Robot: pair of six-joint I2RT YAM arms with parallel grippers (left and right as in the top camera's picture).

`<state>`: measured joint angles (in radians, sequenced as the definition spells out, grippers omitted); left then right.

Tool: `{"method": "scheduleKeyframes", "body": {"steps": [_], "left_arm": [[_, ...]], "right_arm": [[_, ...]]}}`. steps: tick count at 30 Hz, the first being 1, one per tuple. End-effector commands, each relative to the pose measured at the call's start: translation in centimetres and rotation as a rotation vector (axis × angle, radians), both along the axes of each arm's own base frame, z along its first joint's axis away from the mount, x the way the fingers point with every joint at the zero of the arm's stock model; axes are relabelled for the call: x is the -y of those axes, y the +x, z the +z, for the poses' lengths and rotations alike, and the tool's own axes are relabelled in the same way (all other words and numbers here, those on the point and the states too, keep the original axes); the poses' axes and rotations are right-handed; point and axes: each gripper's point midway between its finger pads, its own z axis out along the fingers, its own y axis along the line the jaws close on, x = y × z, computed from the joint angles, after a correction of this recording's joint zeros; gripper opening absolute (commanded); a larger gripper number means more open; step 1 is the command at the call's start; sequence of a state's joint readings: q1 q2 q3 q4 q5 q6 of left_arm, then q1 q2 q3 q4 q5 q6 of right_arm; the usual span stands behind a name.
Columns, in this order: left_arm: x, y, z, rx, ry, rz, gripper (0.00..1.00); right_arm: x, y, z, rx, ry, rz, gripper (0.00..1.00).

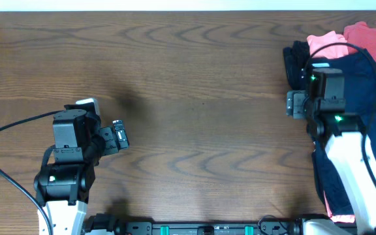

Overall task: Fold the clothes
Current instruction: 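Reach the right gripper into the clothes pile and grasp the navy garment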

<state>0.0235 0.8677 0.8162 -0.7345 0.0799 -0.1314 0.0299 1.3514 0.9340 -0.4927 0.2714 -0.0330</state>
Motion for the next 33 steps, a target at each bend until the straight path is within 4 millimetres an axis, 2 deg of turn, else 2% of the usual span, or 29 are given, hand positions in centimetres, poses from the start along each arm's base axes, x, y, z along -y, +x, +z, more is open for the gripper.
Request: {"method": "scheduleKeyframes", "body": {"steps": [1,8,12,16,22,28,33], "left_arm": [[0.3,0.2,0.8,0.018,-0.011,-0.006,0.98],[0.3,0.2,0.8,0.018,-0.011,-0.006,0.98],[0.3,0.3,0.8,0.018,-0.011,-0.006,0.98],[0.3,0.2,0.8,0.018,-0.011,-0.006,0.98],[0.3,0.2,0.8,0.018,-0.011,-0.006,0.98],[0.3,0.2,0.8,0.018,-0.011,-0.006,0.98],[0.3,0.2,0.8,0.018,-0.011,-0.006,0.98]], "right_arm": [[2.6,0.6,-1.6,-0.045,-0.063,-0.077,0.81],[3.5,2.0,-6.8,-0.13,-0.063,-0.099,0.72],[3.5,2.6,-8.4,-0.146,-0.06,-0.096,0.64],[3.5,2.3,-9.9,-0.189,-0.065,-0.098,0.59],[4.6,2.1,-9.8,-0.193,-0.119,-0.133,0.39],[4.8,2.0,-9.7,-0.193,-0.131,-0.14,0.01],[4.8,2.1,-9.6,-0.189,-0.131,-0.14,0.01]]}}
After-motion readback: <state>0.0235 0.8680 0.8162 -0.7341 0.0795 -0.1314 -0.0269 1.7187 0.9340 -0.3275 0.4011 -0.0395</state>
